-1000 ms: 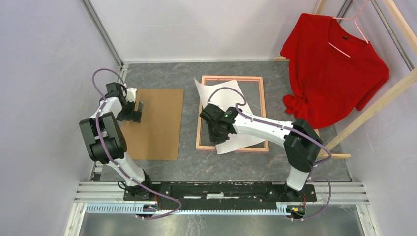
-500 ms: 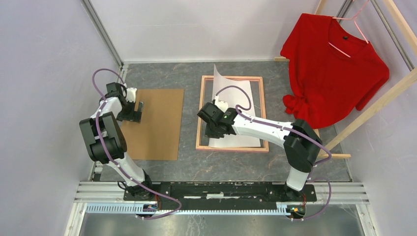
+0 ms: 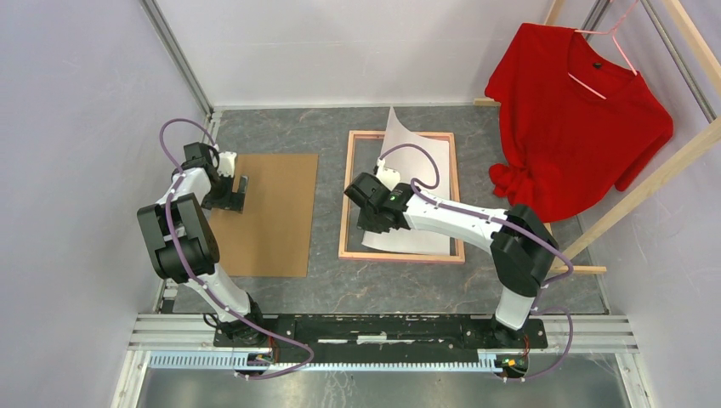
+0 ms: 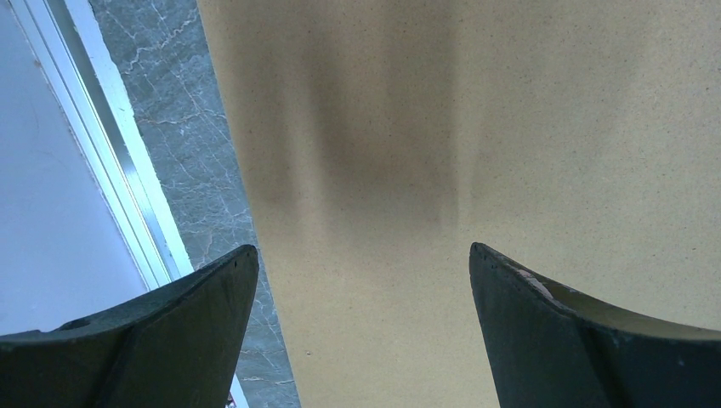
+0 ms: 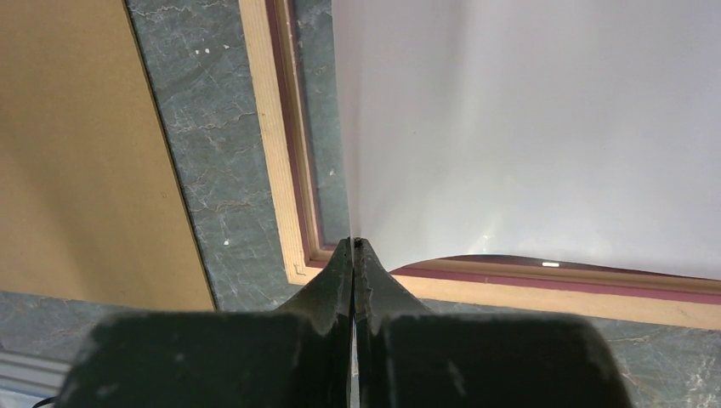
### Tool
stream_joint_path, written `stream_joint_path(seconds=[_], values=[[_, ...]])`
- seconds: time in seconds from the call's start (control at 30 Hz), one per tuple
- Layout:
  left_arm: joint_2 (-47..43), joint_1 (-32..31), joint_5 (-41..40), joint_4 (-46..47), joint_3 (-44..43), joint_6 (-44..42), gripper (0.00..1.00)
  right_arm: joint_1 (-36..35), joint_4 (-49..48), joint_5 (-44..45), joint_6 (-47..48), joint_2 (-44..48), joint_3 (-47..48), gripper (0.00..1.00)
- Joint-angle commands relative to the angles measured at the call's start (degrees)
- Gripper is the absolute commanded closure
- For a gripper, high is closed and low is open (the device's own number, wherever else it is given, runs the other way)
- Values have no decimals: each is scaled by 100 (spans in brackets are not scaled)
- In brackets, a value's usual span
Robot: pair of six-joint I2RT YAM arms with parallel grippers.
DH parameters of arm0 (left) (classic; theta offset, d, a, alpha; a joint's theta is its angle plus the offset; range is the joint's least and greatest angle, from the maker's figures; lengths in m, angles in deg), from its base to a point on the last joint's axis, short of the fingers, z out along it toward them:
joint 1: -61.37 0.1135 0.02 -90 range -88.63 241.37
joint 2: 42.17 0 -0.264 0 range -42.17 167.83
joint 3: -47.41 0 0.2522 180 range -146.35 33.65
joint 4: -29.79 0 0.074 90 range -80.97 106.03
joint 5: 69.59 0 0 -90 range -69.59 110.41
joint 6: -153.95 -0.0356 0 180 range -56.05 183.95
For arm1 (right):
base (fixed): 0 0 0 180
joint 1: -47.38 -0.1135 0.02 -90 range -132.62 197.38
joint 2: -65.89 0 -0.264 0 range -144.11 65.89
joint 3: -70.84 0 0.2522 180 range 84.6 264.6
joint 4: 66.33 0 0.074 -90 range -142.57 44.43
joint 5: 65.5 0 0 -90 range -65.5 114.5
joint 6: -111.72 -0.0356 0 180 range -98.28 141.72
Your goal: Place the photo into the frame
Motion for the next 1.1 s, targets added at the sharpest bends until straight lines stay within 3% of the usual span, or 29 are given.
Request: stream_joint_path(seconds=[0.0, 0.3, 0.57, 0.6, 0.7, 0.77, 1.07], values=[[-98, 29, -24, 125, -16, -56, 0, 24, -170, 53, 129, -72, -9, 100], [-71, 34, -26, 127, -27, -61, 0, 29, 146, -300, 932, -367, 101, 100], [-91, 31, 15, 128, -16, -43, 0, 17, 29, -394, 1063, -245, -42, 100], [-101, 32, 4, 125, -16, -51, 0, 19, -13, -449, 1110, -261, -31, 97], [-120, 32, -16, 124, -16, -60, 0, 18, -171, -679, 1230, -304, -19, 66], [-128, 29, -13, 124, -9, -61, 0, 14, -225, -755, 1290, -313, -39, 52], [-129, 36, -23, 118, 10, -104, 0, 30, -888, -923, 1555, 15, -294, 10]])
